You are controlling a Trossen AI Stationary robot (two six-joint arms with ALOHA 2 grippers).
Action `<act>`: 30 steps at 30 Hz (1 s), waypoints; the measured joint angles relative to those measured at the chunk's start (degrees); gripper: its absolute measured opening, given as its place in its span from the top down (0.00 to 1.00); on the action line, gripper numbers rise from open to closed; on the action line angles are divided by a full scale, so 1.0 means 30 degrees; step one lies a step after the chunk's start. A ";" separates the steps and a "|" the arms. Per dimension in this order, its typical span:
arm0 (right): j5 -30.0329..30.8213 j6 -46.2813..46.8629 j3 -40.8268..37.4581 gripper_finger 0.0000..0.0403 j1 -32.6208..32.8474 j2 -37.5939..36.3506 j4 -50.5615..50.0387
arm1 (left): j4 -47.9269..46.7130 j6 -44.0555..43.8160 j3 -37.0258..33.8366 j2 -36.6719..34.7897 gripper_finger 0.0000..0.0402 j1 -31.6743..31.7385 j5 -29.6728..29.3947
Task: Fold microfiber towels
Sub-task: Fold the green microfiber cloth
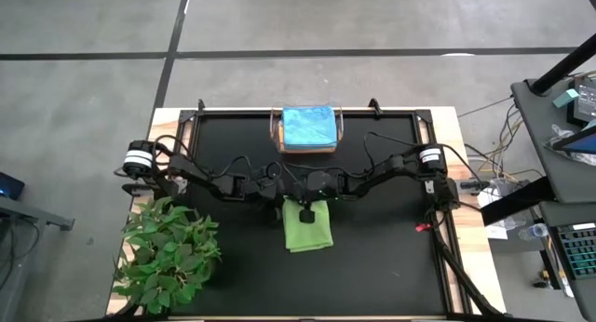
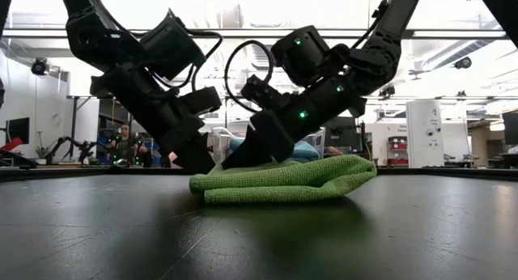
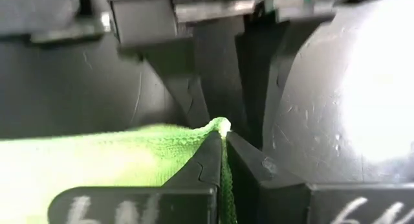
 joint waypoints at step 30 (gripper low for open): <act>-0.0142 0.0544 -0.0081 0.81 0.0399 -0.2782 -0.4431 | -0.0821 -0.0525 0.0000 -0.3071 0.55 -0.1225 0.0036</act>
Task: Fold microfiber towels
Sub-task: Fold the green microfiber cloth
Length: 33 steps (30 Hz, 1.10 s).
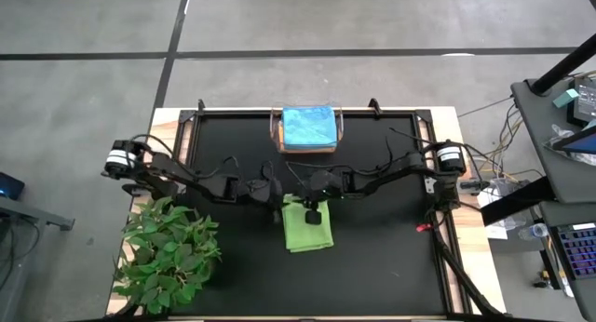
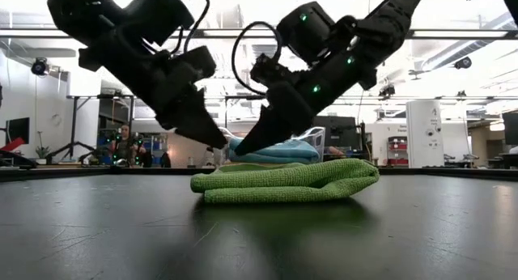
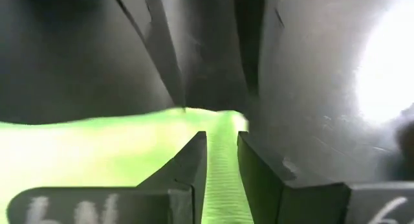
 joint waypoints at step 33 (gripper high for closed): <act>-0.2033 0.1276 -0.5134 0.98 0.3921 -0.0303 0.4041 | 0.6688 0.1527 0.0277 0.5520 0.55 0.0237 -0.2645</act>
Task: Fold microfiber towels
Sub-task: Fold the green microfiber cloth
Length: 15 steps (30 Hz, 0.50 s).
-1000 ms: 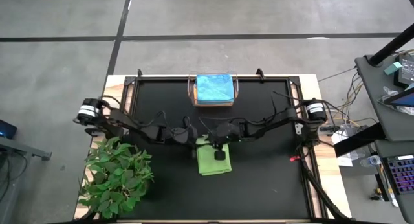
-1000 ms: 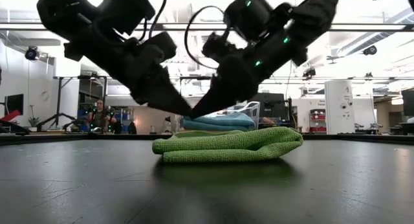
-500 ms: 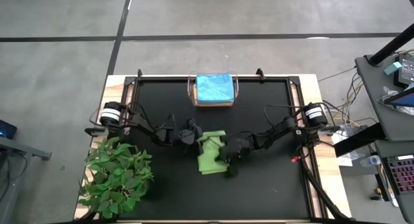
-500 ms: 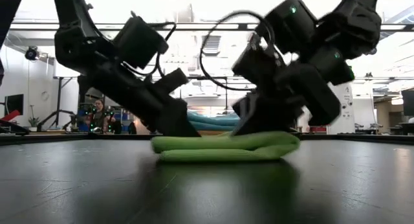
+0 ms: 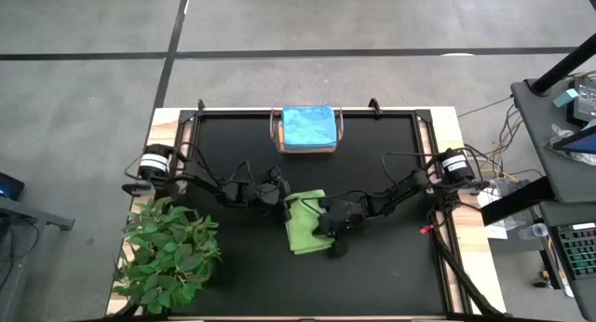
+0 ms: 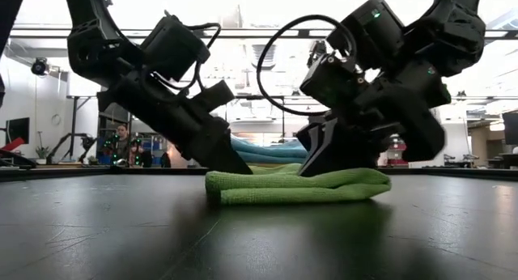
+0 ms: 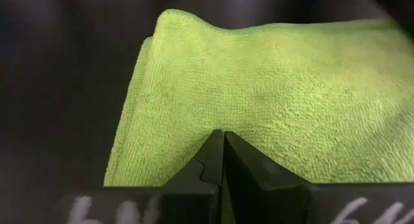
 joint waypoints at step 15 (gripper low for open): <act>0.2062 -0.0989 -0.0482 0.98 0.0408 -0.3172 -0.1126 | -0.1464 0.1494 0.0101 -0.2855 0.55 0.0285 0.0101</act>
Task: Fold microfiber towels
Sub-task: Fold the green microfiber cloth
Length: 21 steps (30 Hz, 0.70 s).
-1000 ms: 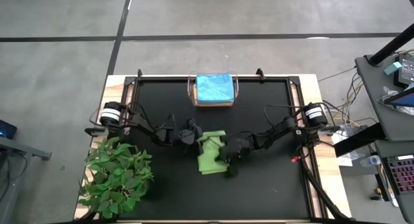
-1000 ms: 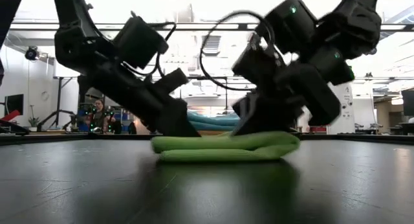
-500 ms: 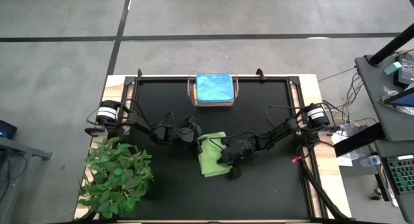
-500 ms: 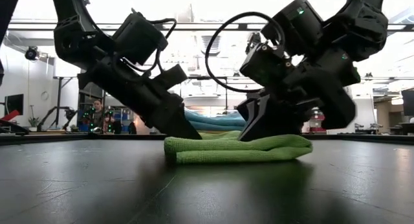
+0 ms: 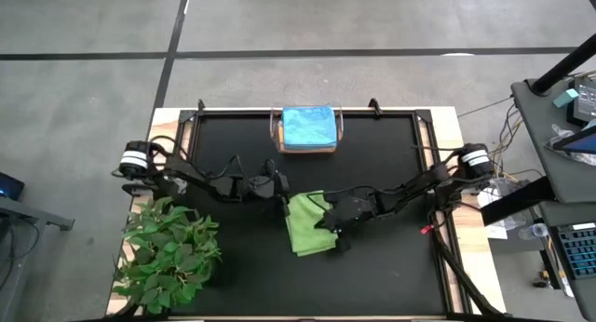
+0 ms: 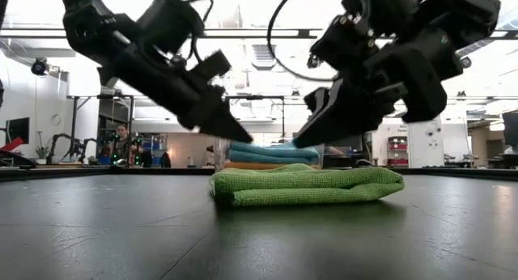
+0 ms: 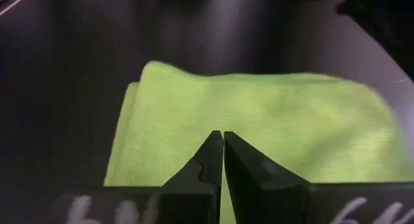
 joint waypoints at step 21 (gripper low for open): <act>0.1600 0.0616 -0.2452 0.98 -0.2049 0.3460 0.9617 | 0.1235 -0.1991 0.0693 0.2298 0.74 -0.5222 0.2211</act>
